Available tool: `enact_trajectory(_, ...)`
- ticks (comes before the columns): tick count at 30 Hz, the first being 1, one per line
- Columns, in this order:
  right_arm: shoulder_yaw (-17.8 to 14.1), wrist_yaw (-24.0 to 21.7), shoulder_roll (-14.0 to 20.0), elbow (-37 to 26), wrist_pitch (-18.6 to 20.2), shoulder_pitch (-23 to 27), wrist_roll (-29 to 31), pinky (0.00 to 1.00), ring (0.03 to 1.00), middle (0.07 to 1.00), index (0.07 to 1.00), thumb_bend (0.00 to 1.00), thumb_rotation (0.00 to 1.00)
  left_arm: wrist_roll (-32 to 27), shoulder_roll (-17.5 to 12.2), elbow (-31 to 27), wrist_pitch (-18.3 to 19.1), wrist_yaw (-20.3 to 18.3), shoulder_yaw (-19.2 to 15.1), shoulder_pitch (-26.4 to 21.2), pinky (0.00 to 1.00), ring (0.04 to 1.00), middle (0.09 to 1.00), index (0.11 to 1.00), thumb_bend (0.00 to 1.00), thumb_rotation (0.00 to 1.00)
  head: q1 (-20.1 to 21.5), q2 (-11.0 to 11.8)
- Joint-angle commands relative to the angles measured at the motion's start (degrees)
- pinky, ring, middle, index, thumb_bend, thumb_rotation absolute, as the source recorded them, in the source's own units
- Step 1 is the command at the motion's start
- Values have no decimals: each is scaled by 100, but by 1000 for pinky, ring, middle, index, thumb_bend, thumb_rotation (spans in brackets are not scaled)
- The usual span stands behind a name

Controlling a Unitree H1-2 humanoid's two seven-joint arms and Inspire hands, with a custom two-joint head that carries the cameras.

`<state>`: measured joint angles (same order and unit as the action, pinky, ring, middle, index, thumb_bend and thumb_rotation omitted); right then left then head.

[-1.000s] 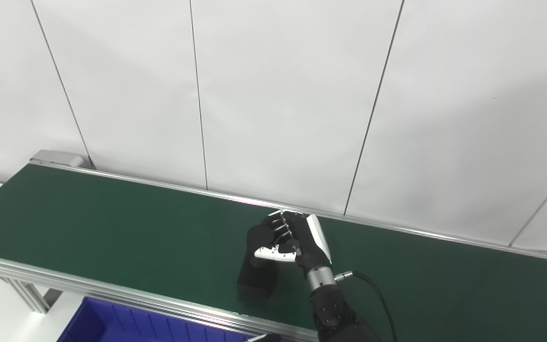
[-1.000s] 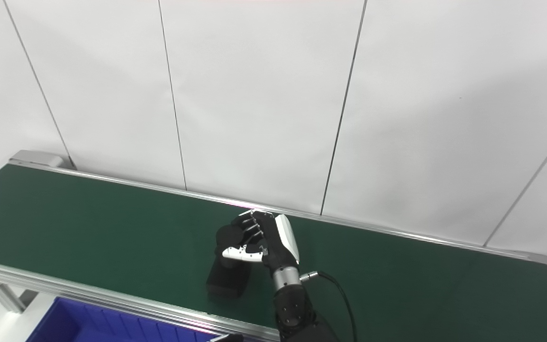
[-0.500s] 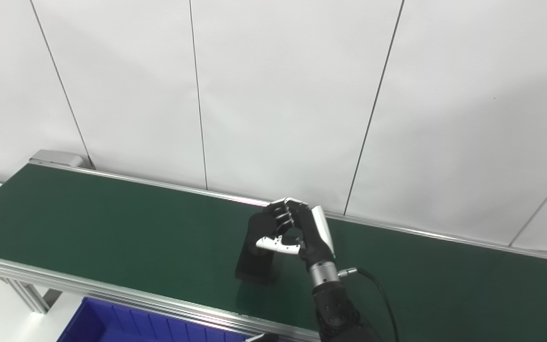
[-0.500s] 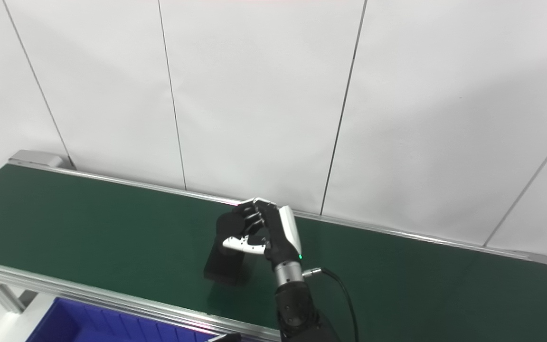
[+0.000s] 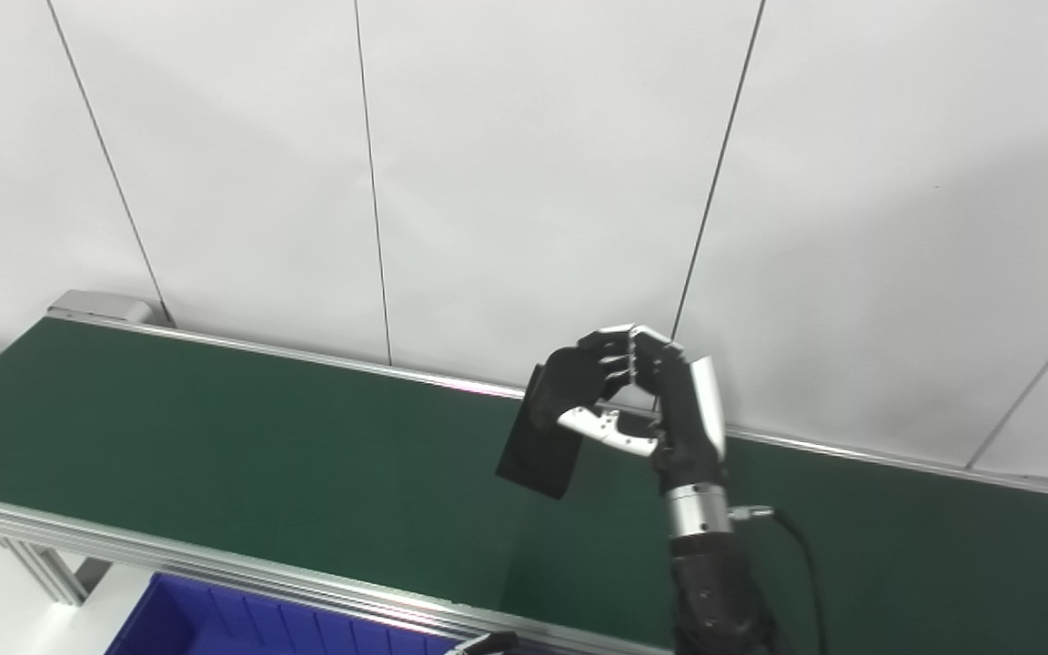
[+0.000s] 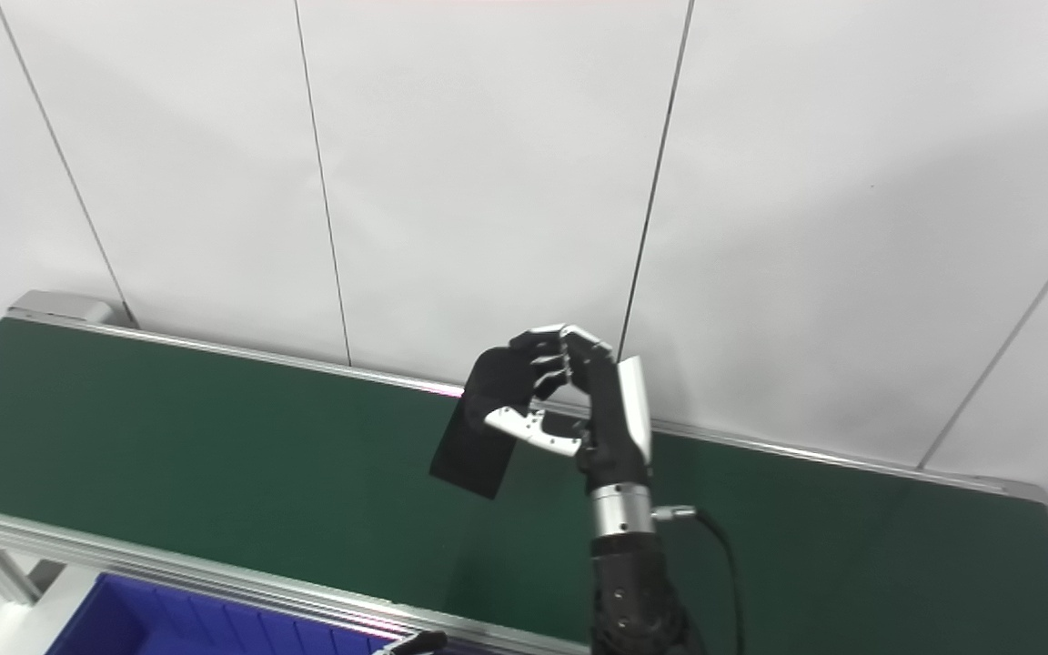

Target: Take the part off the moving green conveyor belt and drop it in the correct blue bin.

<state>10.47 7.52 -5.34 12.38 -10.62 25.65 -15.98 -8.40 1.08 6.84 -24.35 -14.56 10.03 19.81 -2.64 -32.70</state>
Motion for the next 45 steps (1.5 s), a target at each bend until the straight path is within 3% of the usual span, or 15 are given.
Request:
enact_trajectory(1,-69,-127,55,-516,193,83,42,333,441,519,521,498,0,-54,16,-91,-227,-66,3,-35,661,719,762,804,842,446,4,-9)
enact_trajectory(13,-375,-601,565,-2593,944,-840,200,325,444,519,530,497,0,-74,0,-111,-223,-48,-46,-41,665,723,775,813,831,475,506,-66)
enact_trajectory(18,-443,-740,721,-3169,934,-1231,254,359,446,505,519,500,0,-182,-32,-163,-204,-85,-54,-17,679,731,782,818,843,485,792,-99)
enact_trajectory(23,-514,-781,778,-3688,1002,-1620,241,355,446,506,516,500,0,-260,-95,-253,-172,-108,-62,17,679,726,778,820,776,470,1113,-133)
enact_trajectory(32,-654,-819,808,-4452,1165,-2357,107,351,445,504,524,500,0,-311,-194,-426,-61,-91,-128,63,659,718,767,825,827,509,1409,-293)
enact_trajectory(45,-783,-689,687,-4957,891,-3451,94,318,439,520,534,495,0,-509,-440,-718,281,-115,-266,-24,669,721,771,820,860,532,1852,-655)
